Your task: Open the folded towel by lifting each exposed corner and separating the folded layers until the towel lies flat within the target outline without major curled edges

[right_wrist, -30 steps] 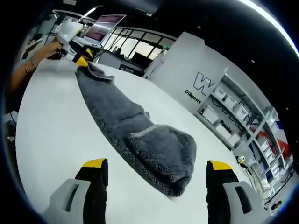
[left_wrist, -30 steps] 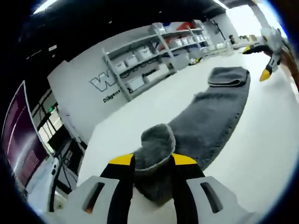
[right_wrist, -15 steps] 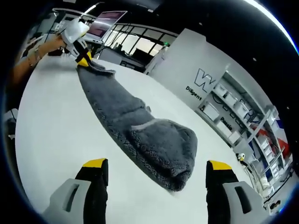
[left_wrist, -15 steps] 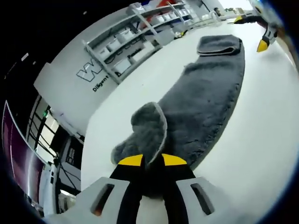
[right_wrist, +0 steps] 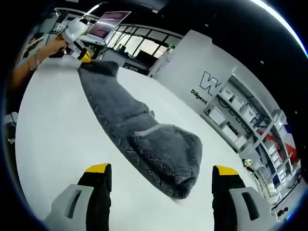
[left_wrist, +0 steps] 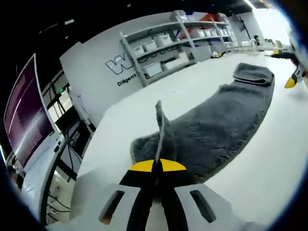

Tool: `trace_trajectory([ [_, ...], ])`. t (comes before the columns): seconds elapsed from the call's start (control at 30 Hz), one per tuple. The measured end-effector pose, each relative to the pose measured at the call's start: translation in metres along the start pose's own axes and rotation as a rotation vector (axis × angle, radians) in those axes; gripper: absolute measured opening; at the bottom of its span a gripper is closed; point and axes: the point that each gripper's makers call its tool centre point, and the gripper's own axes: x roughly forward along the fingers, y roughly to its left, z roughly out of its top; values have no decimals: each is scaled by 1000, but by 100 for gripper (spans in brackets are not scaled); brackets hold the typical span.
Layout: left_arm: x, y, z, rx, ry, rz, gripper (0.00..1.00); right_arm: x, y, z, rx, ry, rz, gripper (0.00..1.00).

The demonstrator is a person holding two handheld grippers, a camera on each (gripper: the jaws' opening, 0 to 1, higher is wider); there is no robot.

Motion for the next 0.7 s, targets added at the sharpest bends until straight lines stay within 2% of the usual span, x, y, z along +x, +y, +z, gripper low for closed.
trace_trajectory([
  [0.13, 2, 13, -21, -47, 55, 30, 2, 1, 1, 2, -8, 2, 6, 87],
  [0.2, 2, 16, -25, -44, 69, 48, 2, 1, 1, 2, -10, 3, 6, 87],
  [0.23, 4, 20, -33, -48, 92, 62, 3, 1, 1, 2, -13, 7, 7, 87],
  [0.3, 6, 21, -37, -54, 101, 65, 3, 1, 2, 1, -15, 10, 7, 87],
  [0.33, 8, 22, -42, -56, 125, 63, 3, 1, 2, 1, -17, 12, 8, 87],
  [0.47, 12, 23, -44, -32, 134, 89, 9, 0, 2, 2, -19, 15, 6, 87],
  [0.6, 7, 31, -37, -28, 116, 132, 25, -1, 1, 2, -21, 18, 0, 87],
  [0.7, 2, 24, -27, -35, 70, 99, 34, -2, 1, 4, -28, 20, 0, 87],
])
